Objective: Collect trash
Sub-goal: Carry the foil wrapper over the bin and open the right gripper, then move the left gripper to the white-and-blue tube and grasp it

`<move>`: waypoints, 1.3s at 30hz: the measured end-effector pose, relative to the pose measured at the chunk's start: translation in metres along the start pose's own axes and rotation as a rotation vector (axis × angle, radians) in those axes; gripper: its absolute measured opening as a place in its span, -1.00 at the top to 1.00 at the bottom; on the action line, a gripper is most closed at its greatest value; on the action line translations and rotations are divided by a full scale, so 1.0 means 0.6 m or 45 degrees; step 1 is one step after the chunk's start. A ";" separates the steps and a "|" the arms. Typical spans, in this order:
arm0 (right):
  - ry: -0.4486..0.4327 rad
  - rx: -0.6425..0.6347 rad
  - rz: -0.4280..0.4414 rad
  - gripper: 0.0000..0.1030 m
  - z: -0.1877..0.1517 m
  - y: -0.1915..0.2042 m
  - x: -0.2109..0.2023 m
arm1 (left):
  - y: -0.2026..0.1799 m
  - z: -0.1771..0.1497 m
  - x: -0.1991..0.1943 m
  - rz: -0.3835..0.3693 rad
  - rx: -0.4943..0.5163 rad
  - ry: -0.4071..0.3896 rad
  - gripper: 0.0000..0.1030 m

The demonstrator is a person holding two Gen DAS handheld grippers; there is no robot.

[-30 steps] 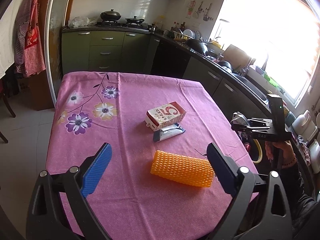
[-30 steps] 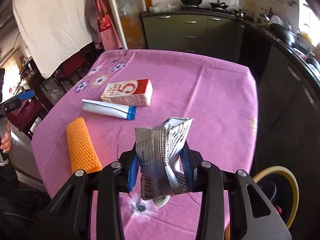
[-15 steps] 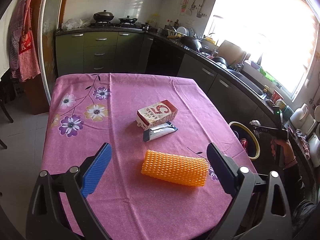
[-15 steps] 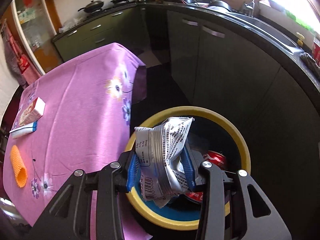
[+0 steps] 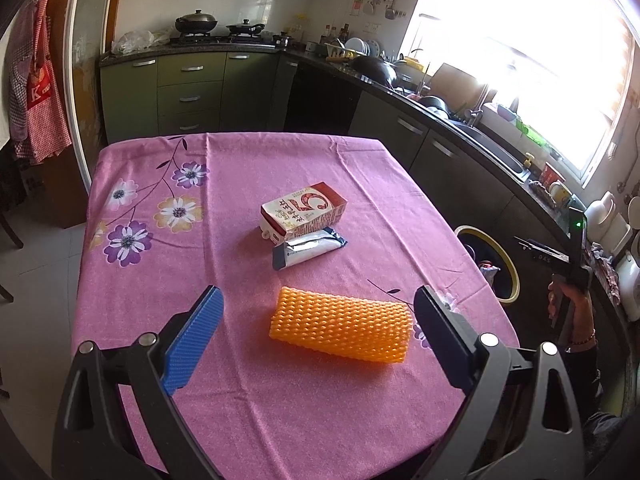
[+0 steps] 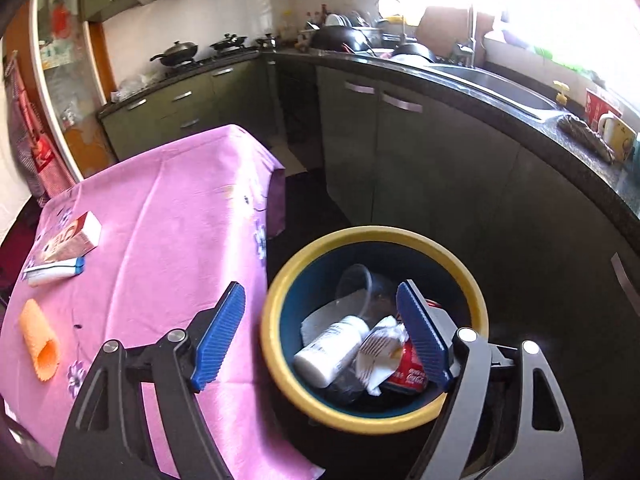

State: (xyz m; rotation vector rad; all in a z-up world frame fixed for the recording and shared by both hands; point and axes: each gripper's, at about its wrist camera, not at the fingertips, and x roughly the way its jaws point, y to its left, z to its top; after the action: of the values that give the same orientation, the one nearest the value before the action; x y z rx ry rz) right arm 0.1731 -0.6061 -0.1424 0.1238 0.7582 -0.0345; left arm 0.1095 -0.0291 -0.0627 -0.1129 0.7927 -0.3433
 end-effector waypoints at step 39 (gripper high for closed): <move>0.124 -0.146 0.156 -0.58 -0.019 0.117 0.052 | -0.040 0.056 0.244 -0.134 0.345 0.379 -0.04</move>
State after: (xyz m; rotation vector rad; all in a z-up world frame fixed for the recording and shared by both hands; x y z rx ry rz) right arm 0.1933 -0.5343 -0.1650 0.0628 0.8470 0.1322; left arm 0.2223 -0.1030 -0.1327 0.1550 1.0284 -0.5727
